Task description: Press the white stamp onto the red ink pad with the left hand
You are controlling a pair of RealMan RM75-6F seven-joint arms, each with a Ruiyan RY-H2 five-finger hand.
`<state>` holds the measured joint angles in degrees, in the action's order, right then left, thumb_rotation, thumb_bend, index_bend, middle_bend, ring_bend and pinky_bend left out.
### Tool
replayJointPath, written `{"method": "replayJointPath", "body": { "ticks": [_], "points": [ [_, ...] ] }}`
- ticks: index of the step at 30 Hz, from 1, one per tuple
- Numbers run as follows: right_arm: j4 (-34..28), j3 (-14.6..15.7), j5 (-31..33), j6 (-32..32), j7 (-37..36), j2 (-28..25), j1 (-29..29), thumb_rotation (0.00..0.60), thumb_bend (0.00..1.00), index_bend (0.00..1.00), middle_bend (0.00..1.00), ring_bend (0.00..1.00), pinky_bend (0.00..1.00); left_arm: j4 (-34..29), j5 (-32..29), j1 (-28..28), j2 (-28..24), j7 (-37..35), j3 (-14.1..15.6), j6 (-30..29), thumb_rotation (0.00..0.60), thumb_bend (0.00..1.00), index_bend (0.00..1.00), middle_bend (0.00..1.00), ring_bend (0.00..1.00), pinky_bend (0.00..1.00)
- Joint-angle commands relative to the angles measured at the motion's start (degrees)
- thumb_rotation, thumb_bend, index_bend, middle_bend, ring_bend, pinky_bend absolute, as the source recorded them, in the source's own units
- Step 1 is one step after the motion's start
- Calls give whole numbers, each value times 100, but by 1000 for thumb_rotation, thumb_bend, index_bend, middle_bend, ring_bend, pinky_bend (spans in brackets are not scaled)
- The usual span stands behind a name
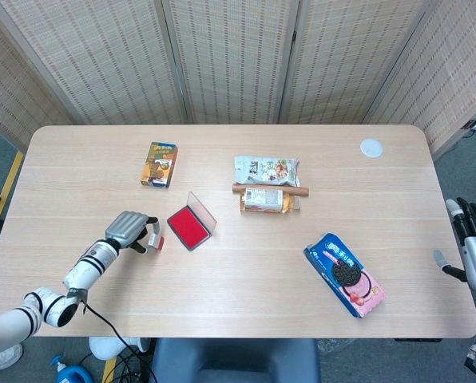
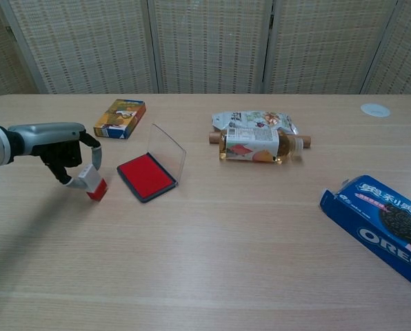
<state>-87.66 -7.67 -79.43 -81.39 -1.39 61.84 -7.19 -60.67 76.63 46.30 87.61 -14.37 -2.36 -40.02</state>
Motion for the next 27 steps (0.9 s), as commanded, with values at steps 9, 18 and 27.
{"method": "replayJointPath", "body": {
  "ticks": [9,18,27],
  "points": [
    [-2,0,-9,0,17,4,-6,600,293,0,0,0,0,199,152,-15,127,-162,-4,14,600,323,620,1000,816,804],
    [-12,2,-17,-5,22,1,-4,600,293,0,0,0,0,99,259,-15,84,-143,-44,-95,600,115,481,1000,808,805],
    [-31,21,-83,-72,7,-9,23,600,293,0,0,0,0,-518,175,-72,-276,288,-91,-204,599,76,336,1000,745,787]
  ]
}}
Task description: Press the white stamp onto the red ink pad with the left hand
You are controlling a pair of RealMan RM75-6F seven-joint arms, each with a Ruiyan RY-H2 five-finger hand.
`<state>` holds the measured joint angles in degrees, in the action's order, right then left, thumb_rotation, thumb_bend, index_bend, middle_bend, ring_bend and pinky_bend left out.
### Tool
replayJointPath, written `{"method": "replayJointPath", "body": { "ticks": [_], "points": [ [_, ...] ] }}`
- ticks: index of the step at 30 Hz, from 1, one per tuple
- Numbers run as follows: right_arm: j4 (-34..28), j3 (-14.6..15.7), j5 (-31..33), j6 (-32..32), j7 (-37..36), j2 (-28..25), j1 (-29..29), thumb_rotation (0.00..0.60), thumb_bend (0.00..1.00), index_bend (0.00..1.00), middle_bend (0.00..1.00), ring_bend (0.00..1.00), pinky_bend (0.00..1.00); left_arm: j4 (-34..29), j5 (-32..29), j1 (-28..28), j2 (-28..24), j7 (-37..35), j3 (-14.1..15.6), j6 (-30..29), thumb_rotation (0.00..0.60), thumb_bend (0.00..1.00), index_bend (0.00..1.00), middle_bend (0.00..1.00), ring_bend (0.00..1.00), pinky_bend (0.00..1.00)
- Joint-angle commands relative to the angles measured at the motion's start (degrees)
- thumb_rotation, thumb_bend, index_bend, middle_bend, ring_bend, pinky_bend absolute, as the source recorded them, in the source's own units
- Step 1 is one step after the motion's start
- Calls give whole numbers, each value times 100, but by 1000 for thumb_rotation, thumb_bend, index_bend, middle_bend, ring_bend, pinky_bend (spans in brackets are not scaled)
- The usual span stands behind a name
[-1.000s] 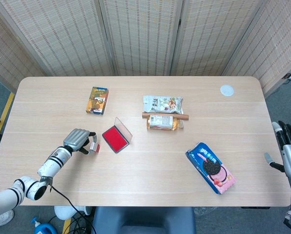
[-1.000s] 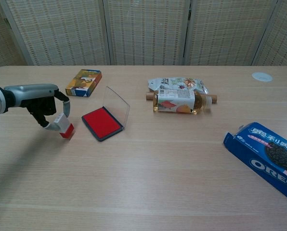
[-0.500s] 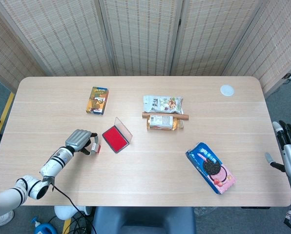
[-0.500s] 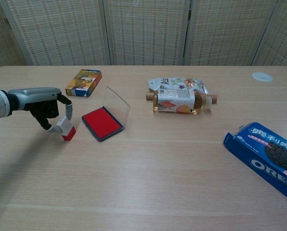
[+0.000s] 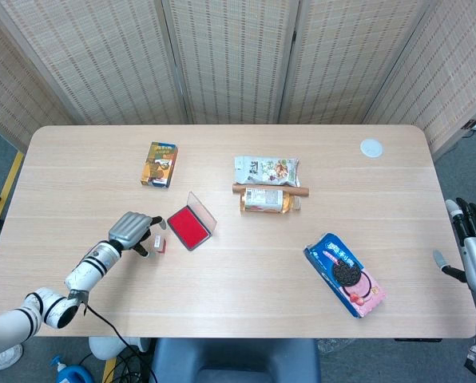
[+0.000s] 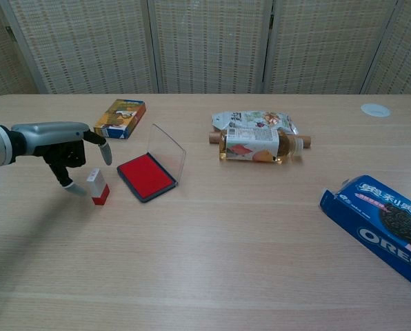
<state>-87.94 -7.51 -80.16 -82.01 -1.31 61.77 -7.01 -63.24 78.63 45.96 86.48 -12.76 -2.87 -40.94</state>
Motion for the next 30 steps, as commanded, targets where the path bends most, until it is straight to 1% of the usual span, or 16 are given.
{"method": "replayJointPath", "body": {
  "ticks": [1,4,6,8,10,12,13,15,17,19,21,23,24,26,28,30],
  "points": [
    [-6,8,-18,-18,-4,-4,8,600,293,0,0,0,0,-409,-7,-64,-254,194,-58,-217,598,76,330,1000,736,785],
    [-8,13,-34,-41,-26,-13,22,600,293,0,0,0,0,-1062,90,-222,-693,607,-119,-748,591,76,317,1000,714,778],
    [-12,24,-62,-62,-40,-20,34,600,293,0,0,0,0,-1635,133,-396,-1090,1025,-162,-1202,574,75,297,998,697,770],
    [-23,33,-100,-110,-42,-23,51,600,293,0,0,0,0,-2236,138,-619,-1519,1469,-188,-1659,565,74,258,963,663,740],
    [-36,42,-128,-152,-41,-24,70,600,293,0,0,0,0,-2752,109,-839,-1885,1784,-185,-2013,570,72,200,889,619,699],
    [-52,45,-138,-186,-32,-21,88,600,294,0,0,0,0,-3335,16,-1113,-2326,2033,-128,-2313,593,71,109,725,540,637],
    [-64,48,-133,-190,-31,-20,96,600,294,0,0,0,0,-3643,-45,-1261,-2572,2097,-75,-2424,600,71,67,626,489,607],
    [-73,52,-129,-192,-14,-16,102,600,294,0,0,0,0,-4014,-117,-1496,-2888,2048,-2,-2611,600,70,13,459,387,573],
    [-79,57,-136,-183,16,-4,96,600,293,0,0,0,0,-4242,-116,-1768,-3151,2025,106,-2855,600,70,0,359,299,545],
    [-82,60,-138,-157,50,11,80,600,293,0,0,0,0,-4213,38,-2063,-3240,2169,206,-3269,600,70,0,280,201,495],
    [-86,62,-126,-132,78,24,71,600,293,0,0,0,0,-4003,212,-2340,-3159,2391,255,-3757,600,70,0,174,74,429],
    [-101,52,-85,-127,114,47,74,600,293,0,0,0,0,-3614,295,-2649,-2942,2836,250,-4340,600,70,0,100,19,368],
    [-109,46,-60,-124,128,58,77,600,294,0,0,0,0,-3449,295,-2770,-2832,3083,236,-4570,600,70,0,50,1,319],
    [-116,34,-5,-110,185,89,77,600,293,0,0,0,0,-3079,327,-3014,-2550,3474,190,-5049,600,70,0,8,0,261],
    [-109,24,24,-88,256,117,61,600,293,0,0,0,0,-2801,370,-3198,-2351,3353,172,-5323,600,70,0,0,0,227],
    [-99,11,42,-72,346,151,37,600,293,0,0,0,0,-2468,384,-3373,-2185,2903,147,-5508,600,70,0,0,0,213]
  ]
}}
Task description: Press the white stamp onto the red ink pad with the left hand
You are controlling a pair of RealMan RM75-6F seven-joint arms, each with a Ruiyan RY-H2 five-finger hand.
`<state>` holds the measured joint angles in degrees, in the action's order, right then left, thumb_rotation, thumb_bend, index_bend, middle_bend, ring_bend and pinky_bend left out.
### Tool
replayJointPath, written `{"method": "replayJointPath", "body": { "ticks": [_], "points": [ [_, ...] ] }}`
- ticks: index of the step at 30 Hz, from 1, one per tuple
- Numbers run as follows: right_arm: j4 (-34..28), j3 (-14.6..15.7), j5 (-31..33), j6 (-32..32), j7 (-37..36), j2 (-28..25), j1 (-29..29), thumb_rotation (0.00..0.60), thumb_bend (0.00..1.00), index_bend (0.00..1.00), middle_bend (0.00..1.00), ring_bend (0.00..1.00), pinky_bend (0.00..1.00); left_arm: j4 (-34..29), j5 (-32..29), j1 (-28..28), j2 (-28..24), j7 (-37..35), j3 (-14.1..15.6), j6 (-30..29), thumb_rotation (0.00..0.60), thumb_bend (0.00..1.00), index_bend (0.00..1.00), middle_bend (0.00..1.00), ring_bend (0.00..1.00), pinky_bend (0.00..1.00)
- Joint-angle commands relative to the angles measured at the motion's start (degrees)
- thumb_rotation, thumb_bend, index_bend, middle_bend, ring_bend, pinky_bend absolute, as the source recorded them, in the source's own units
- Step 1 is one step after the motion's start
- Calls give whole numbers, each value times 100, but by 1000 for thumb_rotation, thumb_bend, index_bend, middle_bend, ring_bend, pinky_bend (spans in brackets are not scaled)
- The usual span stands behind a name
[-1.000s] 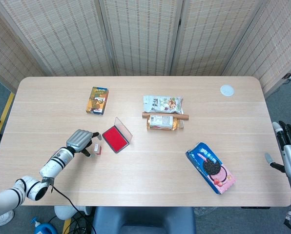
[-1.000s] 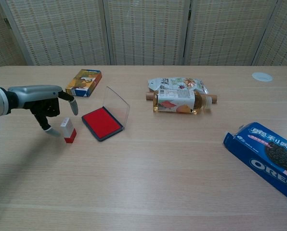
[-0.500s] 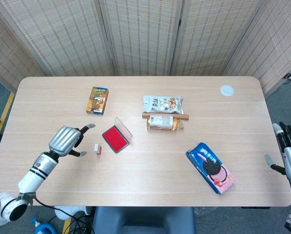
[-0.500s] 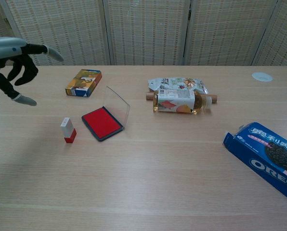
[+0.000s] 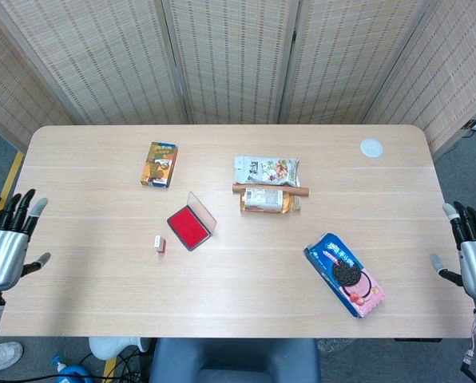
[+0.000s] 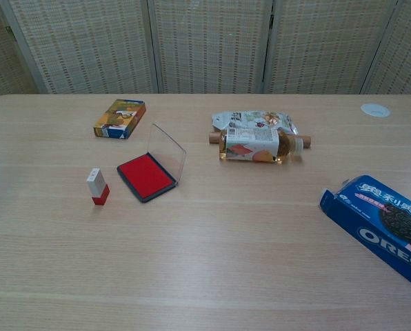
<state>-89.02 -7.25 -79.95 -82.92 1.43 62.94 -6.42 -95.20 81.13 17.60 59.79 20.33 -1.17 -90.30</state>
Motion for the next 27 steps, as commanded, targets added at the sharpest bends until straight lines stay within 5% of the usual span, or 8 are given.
{"method": "replayJointPath", "body": {
  "ticks": [1,9,19,27],
  "points": [
    [11,-20,34,23,105,49,-28,600,293,0,0,0,0,871,121,-601,550,-643,-41,-619,600,70,0,0,0,210],
    [-12,-73,123,-124,452,201,-2,600,294,0,0,0,0,1480,538,-892,680,-1518,56,-837,600,70,0,0,0,206],
    [-98,111,-160,-250,644,273,72,600,293,0,0,0,0,834,122,-875,358,-1222,115,125,600,71,0,0,0,206],
    [-82,47,-145,-410,664,283,136,600,294,0,0,0,0,794,119,-862,338,-1170,-9,235,600,70,0,0,0,206]
  ]
}}
